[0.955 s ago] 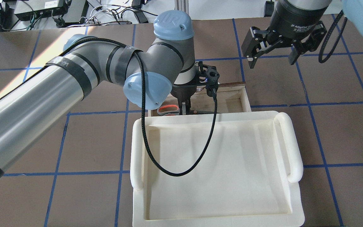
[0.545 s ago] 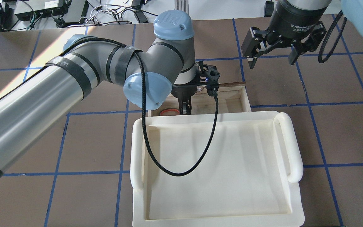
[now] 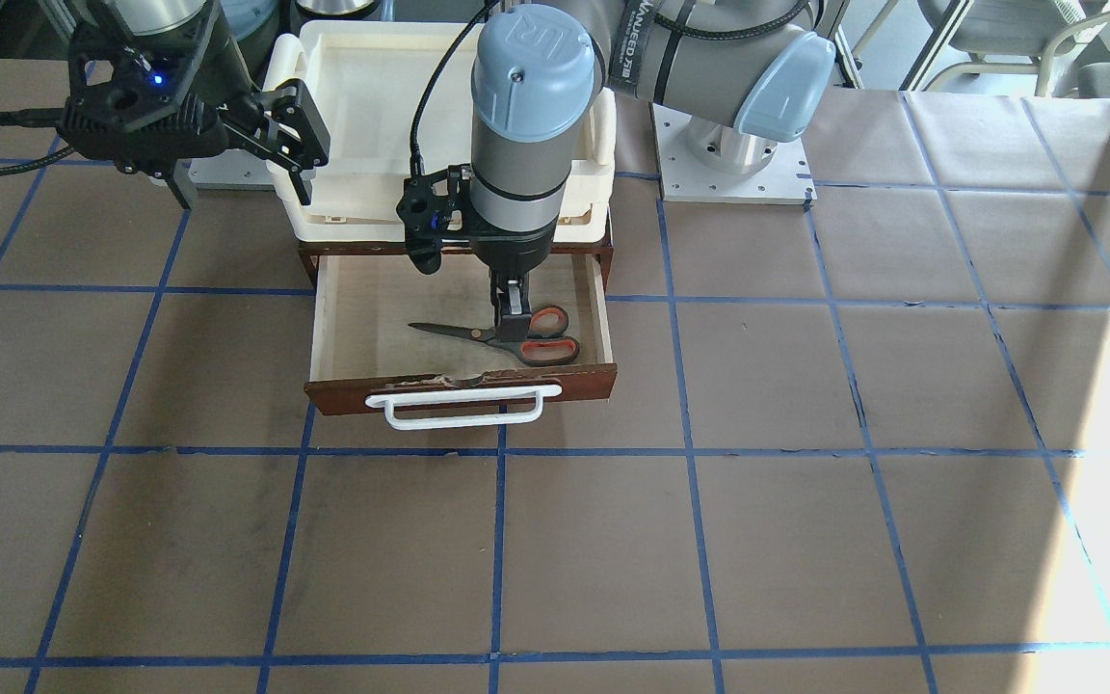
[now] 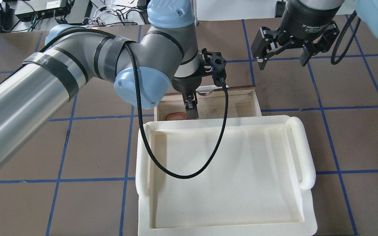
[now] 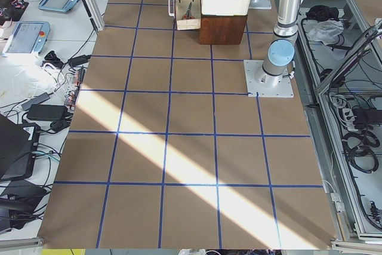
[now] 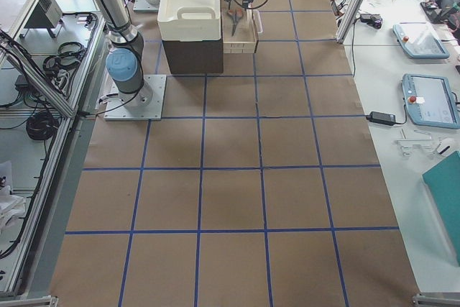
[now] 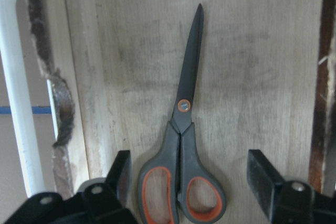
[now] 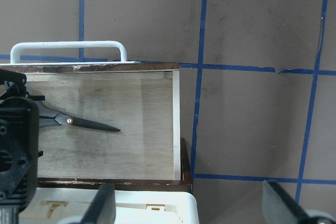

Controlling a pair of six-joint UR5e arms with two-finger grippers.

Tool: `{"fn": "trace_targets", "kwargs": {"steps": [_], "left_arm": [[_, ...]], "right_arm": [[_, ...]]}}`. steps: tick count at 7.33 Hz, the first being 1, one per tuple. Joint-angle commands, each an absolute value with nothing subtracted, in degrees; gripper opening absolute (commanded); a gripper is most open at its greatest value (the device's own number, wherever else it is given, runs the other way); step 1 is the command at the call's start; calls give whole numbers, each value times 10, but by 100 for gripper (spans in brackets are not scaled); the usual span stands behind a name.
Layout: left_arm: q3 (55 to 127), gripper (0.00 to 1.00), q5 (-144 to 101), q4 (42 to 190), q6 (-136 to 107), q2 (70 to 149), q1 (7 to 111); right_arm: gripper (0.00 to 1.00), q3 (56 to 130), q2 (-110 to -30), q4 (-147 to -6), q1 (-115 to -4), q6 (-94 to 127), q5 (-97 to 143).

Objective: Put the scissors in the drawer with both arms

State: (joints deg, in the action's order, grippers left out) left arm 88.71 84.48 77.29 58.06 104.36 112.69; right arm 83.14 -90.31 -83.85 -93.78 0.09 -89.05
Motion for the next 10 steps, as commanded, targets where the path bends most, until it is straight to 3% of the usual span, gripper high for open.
{"fn": "trace_targets", "kwargs": {"steps": [1, 2, 3, 7, 10], "left_arm": [[870, 80, 841, 778, 413, 1011, 1107], [868, 83, 846, 779, 331, 989, 1100], [867, 98, 844, 783, 299, 975, 1062], [868, 100, 853, 809, 61, 933, 981], [868, 100, 907, 876, 41, 911, 902]], "right_arm": [[100, 831, -903, -839, -938, 2, -891], [100, 831, -904, -839, -938, 2, -891], [100, 831, -904, -840, -938, 2, -891], [100, 831, -904, -841, -938, 2, -892], [100, 831, -904, -843, -938, 2, -891]]}}
